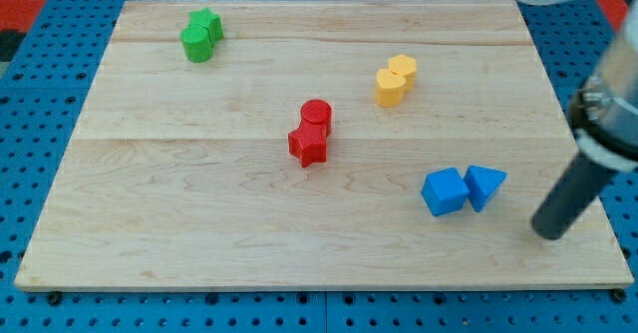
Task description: Move the blue triangle left a bit
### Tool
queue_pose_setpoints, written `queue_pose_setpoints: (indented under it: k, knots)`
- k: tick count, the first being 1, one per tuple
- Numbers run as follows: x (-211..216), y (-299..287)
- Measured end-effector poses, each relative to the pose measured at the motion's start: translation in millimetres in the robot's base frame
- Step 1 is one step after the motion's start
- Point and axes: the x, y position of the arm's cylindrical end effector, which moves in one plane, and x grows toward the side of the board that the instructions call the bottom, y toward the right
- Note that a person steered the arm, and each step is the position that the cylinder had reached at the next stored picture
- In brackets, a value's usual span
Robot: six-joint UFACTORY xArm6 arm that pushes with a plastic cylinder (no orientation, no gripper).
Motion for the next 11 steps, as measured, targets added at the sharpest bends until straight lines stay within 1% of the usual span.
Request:
queue_pose_setpoints:
  k: [1, 2, 4, 5, 6, 7, 8, 11]
  knots:
    - [-8, 17]
    - [-18, -8]
    - [-39, -14]
    - [-46, -43]
    - [-33, -32]
    - [-33, -33]
    - [-41, -50]
    - [-40, -52]
